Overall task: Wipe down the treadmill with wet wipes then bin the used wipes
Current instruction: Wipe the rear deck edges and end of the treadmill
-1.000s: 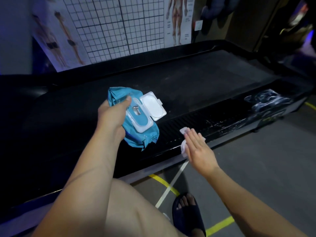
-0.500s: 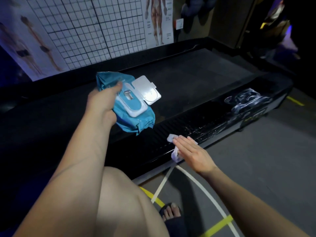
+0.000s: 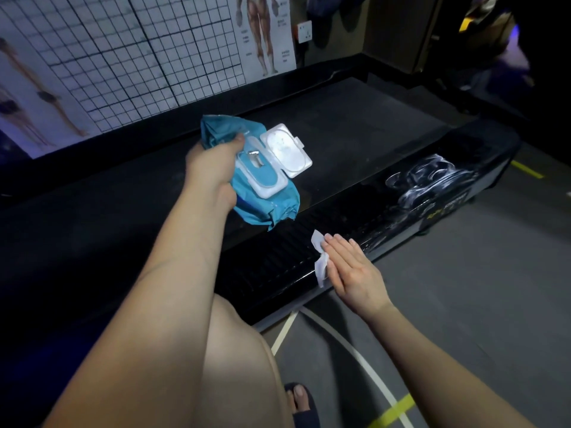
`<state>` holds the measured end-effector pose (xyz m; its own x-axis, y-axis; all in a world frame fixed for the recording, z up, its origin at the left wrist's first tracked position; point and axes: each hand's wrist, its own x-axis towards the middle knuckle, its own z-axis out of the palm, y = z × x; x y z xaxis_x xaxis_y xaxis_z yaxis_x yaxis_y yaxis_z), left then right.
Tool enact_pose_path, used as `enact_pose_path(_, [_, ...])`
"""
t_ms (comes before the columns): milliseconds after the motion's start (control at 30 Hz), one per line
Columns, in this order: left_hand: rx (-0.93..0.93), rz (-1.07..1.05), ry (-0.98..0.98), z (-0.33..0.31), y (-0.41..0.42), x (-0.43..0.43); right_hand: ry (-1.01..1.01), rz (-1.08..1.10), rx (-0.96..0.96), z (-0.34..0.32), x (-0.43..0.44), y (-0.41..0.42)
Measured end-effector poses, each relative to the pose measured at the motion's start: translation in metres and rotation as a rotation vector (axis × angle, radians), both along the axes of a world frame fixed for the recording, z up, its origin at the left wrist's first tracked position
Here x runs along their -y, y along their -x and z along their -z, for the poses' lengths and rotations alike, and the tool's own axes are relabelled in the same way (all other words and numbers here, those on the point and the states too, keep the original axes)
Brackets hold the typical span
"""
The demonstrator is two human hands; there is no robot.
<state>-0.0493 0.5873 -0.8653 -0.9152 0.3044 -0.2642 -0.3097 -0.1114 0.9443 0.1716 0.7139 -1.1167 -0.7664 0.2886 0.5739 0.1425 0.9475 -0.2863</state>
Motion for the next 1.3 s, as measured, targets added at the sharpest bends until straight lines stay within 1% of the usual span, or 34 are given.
enact_pose_path(100, [0.031, -0.002, -0.018, -0.002, 0.001, -0.016, 0.028, 0.045, 0.004, -0.001, -0.004, -0.003])
enact_pose_path(233, [0.03, -0.014, -0.048, -0.003, -0.003, -0.032, 0.19, 0.167, 0.051, -0.001, -0.028, -0.01])
enact_pose_path(333, [0.001, -0.009, -0.042, -0.007, -0.014, -0.04, 0.167, 0.148, 0.093, -0.004, -0.039, -0.013])
enact_pose_path(400, [0.001, -0.005, -0.043, -0.009, -0.02, -0.04, 0.211, 0.157, 0.146, -0.014, -0.04, -0.015])
enact_pose_path(467, [0.011, -0.005, -0.042, -0.012, -0.024, -0.036, 0.314, 0.182, 0.225, -0.028, -0.04, -0.021])
enact_pose_path(533, [0.02, -0.019, -0.04, -0.013, -0.025, -0.027, 0.321, 0.241, 0.264, -0.04, -0.04, -0.027])
enact_pose_path(567, [0.018, -0.029, -0.04, -0.012, -0.024, -0.022, 0.281, 0.296, 0.252, -0.046, -0.04, -0.029])
enact_pose_path(633, [0.007, -0.058, -0.047, -0.012, -0.019, -0.013, 0.205, 0.446, 0.14, -0.059, -0.038, -0.027])
enact_pose_path(700, [0.002, -0.09, -0.059, -0.012, -0.012, -0.005, 0.219, 0.542, 0.028, -0.075, -0.03, -0.014])
enact_pose_path(733, [0.001, -0.104, -0.066, -0.012, -0.009, -0.002, 0.243, 0.547, -0.001, -0.082, -0.025, -0.006])
enact_pose_path(833, [-0.005, -0.118, -0.078, -0.011, -0.003, 0.004, 0.274, 0.429, -0.016, -0.092, -0.009, 0.026])
enact_pose_path(867, [-0.007, -0.116, -0.077, -0.01, -0.002, 0.005, 0.265, 0.372, 0.034, -0.091, -0.004, 0.037])
enact_pose_path(933, [-0.005, -0.113, -0.066, -0.007, 0.001, 0.008, 0.237, 0.237, 0.228, -0.081, 0.003, 0.056])
enact_pose_path(1000, [0.005, -0.114, -0.061, -0.005, 0.005, 0.01, 0.258, 0.119, 0.405, -0.067, 0.007, 0.067])
enact_pose_path(1033, [0.012, -0.119, -0.064, -0.004, 0.007, 0.011, 0.285, 0.085, 0.444, -0.064, 0.007, 0.071])
enact_pose_path(1133, [0.012, -0.138, -0.071, -0.003, 0.013, 0.016, 0.316, 0.049, 0.484, -0.061, 0.003, 0.07])
enact_pose_path(1233, [0.008, -0.161, -0.09, -0.004, 0.016, 0.019, 0.26, -0.011, 0.553, -0.061, -0.002, 0.05])
enact_pose_path(1300, [0.01, -0.169, -0.104, -0.006, 0.015, 0.018, 0.23, -0.019, 0.548, -0.061, -0.008, 0.03])
